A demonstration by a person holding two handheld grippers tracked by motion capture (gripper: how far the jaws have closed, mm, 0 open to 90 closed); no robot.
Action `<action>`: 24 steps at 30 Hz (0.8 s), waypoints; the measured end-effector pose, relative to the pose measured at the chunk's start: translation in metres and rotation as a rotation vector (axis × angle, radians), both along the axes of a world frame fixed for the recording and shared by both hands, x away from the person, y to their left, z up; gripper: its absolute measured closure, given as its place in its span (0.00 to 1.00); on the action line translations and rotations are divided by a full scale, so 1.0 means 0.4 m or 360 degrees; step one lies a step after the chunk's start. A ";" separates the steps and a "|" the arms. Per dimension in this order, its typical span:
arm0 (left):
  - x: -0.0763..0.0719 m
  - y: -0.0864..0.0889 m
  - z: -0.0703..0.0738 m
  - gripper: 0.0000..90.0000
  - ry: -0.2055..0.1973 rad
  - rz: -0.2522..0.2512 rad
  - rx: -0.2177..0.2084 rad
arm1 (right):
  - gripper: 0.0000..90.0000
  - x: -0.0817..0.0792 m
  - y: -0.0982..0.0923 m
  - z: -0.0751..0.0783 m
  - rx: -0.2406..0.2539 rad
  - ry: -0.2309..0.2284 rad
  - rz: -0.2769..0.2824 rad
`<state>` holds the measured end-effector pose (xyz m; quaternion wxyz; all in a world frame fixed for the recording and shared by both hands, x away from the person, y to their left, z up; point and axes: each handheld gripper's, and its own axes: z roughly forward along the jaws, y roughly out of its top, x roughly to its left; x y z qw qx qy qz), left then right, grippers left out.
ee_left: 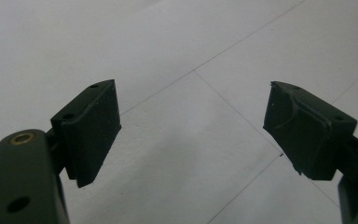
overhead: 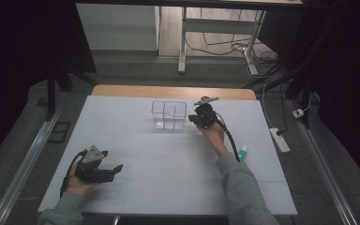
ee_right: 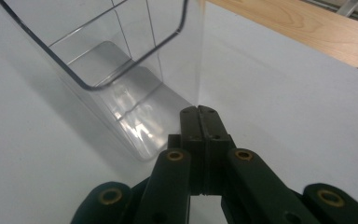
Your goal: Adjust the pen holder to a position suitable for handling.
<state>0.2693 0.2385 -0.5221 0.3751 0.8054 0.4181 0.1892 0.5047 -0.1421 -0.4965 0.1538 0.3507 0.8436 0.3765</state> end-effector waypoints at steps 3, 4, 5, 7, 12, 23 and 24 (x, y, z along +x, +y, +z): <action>0.000 0.000 0.000 0.20 0.0001 0.0000 0.0000 | 0.99 -0.012 -0.023 0.014 0.0005 -0.0008 -0.0014; 0.000 0.000 0.000 0.20 0.0001 0.0001 0.0000 | 0.99 -0.016 -0.031 0.017 0.0012 -0.0013 -0.0013; 0.000 0.000 0.000 0.20 0.0001 0.0001 -0.0001 | 0.99 -0.022 -0.039 0.022 0.0011 -0.0014 -0.0014; 0.001 0.000 0.000 0.20 0.0002 0.0003 -0.0003 | 0.99 -0.034 -0.056 0.033 0.0002 -0.0026 -0.0016; 0.001 -0.001 -0.001 0.20 0.0002 0.0004 -0.0001 | 0.99 -0.063 -0.104 0.059 0.0023 -0.0055 -0.0031; 0.006 0.000 -0.002 0.20 0.0007 0.0003 -0.0003 | 0.64 -0.130 -0.185 0.102 0.0072 -0.0057 -0.0039; 0.006 0.000 -0.002 0.20 0.0007 0.0002 -0.0003 | 0.62 -0.137 -0.192 0.104 0.0076 -0.0055 -0.0049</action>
